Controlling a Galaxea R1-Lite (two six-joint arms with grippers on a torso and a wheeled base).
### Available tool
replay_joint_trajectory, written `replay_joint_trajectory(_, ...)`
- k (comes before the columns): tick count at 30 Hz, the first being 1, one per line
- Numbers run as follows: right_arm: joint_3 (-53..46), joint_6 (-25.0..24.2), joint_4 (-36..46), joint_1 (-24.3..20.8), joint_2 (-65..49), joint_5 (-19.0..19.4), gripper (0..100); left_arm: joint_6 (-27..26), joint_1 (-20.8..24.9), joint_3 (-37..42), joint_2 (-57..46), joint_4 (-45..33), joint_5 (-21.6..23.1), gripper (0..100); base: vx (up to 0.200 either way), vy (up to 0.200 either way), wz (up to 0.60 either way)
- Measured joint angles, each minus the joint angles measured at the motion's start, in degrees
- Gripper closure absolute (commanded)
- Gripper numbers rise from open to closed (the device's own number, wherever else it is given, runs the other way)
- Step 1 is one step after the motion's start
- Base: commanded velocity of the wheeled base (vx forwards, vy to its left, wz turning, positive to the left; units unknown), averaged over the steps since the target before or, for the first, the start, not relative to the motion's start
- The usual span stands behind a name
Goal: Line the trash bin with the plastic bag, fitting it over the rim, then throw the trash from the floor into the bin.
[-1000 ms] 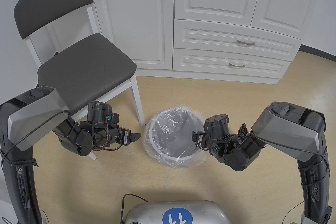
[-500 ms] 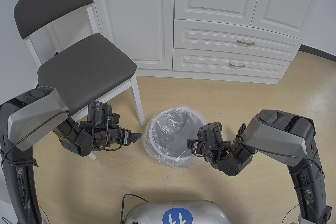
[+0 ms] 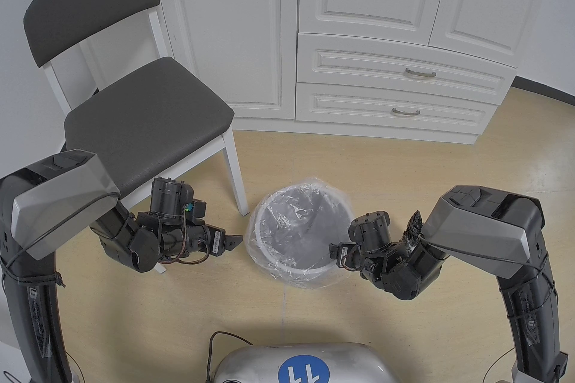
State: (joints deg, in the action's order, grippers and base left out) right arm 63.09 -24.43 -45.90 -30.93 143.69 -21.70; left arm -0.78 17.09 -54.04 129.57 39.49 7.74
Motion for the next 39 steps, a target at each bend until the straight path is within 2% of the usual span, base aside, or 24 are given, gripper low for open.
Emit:
replay_joint_trajectory(8,-0.6,0.2,0.2,0.8,-0.2,0.5,0,0.0,0.1,3.2,-0.4,3.6,-0.1,0,0.000,0.000,0.00)
replay_joint_trajectory(13,-1.4,1.9,0.8,1.4,-1.1,0.7,0,0.0,0.2,3.9,-0.4,3.9,-0.1,0,0.000,0.000,0.00)
replay_joint_trajectory(23,-3.9,1.7,0.7,0.3,-5.5,2.0,0,0.4,1.0,4.6,-0.5,4.1,-0.1,0,0.000,0.000,0.00)
replay_joint_trajectory(28,-4.4,1.9,0.9,1.5,-7.2,2.2,0,0.3,1.1,4.7,-0.5,4.1,-0.2,0,0.000,0.000,0.00)
replay_joint_trajectory(33,-5.3,3.1,2.7,4.0,-9.3,5.1,0,0.3,1.0,4.6,-0.6,4.1,-0.1,0,0.000,0.000,0.00)
replay_joint_trajectory(39,-4.7,4.3,4.0,7.6,-9.2,6.7,0,0.3,0.7,4.5,-0.6,4.1,-0.1,0,0.000,0.000,0.00)
